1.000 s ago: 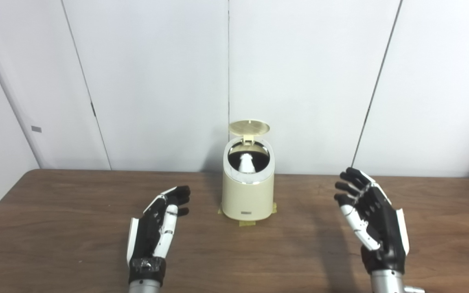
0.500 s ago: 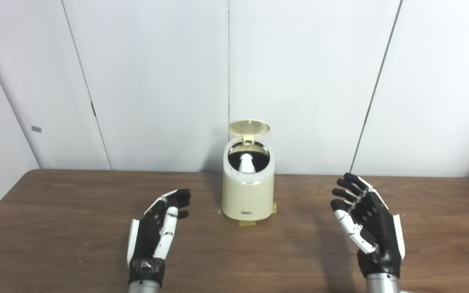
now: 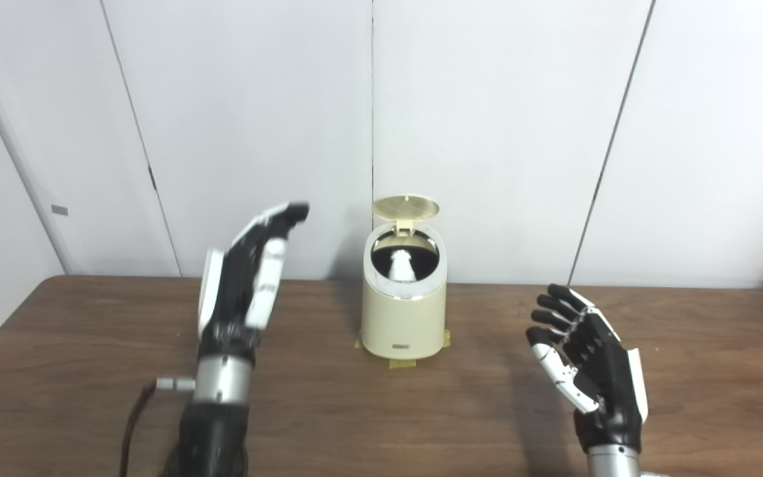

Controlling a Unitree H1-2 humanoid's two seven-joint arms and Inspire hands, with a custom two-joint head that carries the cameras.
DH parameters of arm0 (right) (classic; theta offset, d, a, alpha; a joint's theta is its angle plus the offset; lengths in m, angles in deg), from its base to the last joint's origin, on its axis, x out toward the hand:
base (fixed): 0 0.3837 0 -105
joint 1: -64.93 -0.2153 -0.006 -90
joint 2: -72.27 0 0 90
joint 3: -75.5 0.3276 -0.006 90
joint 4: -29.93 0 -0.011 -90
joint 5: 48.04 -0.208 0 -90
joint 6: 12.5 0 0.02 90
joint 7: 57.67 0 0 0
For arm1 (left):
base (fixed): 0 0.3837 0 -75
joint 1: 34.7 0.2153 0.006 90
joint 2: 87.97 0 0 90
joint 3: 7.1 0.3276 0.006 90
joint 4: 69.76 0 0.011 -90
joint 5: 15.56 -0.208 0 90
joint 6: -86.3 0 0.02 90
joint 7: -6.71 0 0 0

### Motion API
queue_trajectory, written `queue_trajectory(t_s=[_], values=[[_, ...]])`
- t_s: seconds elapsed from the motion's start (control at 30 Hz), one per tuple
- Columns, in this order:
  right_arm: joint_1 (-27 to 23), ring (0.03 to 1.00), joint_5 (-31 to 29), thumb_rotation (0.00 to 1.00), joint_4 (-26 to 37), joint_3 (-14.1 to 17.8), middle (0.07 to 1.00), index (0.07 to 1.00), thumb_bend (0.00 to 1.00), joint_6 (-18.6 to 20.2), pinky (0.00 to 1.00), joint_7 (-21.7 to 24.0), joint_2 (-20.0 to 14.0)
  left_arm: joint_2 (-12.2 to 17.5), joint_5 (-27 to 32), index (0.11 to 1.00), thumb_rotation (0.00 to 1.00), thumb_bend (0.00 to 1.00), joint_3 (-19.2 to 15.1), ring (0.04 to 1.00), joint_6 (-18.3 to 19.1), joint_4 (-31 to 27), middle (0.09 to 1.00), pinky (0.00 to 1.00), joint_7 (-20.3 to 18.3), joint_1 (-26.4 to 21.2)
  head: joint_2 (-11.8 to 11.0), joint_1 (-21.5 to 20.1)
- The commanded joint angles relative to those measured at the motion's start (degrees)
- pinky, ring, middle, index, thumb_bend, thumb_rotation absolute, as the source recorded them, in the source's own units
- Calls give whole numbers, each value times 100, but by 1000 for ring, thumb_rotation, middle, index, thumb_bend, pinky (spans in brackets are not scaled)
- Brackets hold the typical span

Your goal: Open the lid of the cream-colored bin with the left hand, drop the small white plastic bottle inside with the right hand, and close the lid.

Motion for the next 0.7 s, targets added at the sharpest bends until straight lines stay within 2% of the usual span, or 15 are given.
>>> queue_trajectory(t_s=[0.0, 0.17, 0.3, 0.37, 0.4, 0.47, 0.6, 0.67], values=[[-196, 670, 62, 246, 187, -5, 711, 722, 258, -67, 570, 59, 52, 43, -313, 809, 1000, 573, 79, 854, 186, -173, 812, 878, -70, -472, 13, -13], [-188, 675, 6, 260, 166, 34, 715, 723, 260, -51, 577, 97, 89, 206, -870, 852, 1000, 666, 355, 884, 721, -96, 864, 870, -392, -1129, 23, -44], [-182, 674, 35, 285, 173, 45, 713, 722, 263, -35, 573, 115, 100, 174, -1360, 855, 1000, 767, 618, 902, 1073, 76, 898, 850, -561, -1578, 44, -52], [-182, 675, 27, 295, 194, 48, 714, 724, 264, 22, 574, 126, 106, 167, -1704, 845, 1000, 764, 778, 928, 1152, 217, 901, 893, -727, -1796, 61, -37], [-184, 676, 23, 288, 194, 48, 715, 724, 263, 40, 575, 132, 108, 142, -1883, 838, 1000, 760, 820, 950, 1169, 286, 900, 955, -834, -1881, 61, -50], [-187, 675, 19, 275, 180, 48, 714, 722, 262, 43, 574, 141, 114, 93, -2234, 834, 1000, 767, 909, 965, 1179, 432, 897, 991, -1047, -2019, 58, -65], [-189, 672, 57, 259, 160, 40, 709, 715, 266, 46, 565, 141, 137, -31, -2889, 850, 1000, 845, 1070, 955, 1179, 755, 887, 994, -1408, -2259, 42, -62], [-190, 670, 47, 253, 138, 33, 707, 714, 267, 52, 568, 154, 146, -136, -3213, 841, 1000, 846, 1077, 944, 1179, 906, 877, 999, -1558, -2335, 42, -67]])
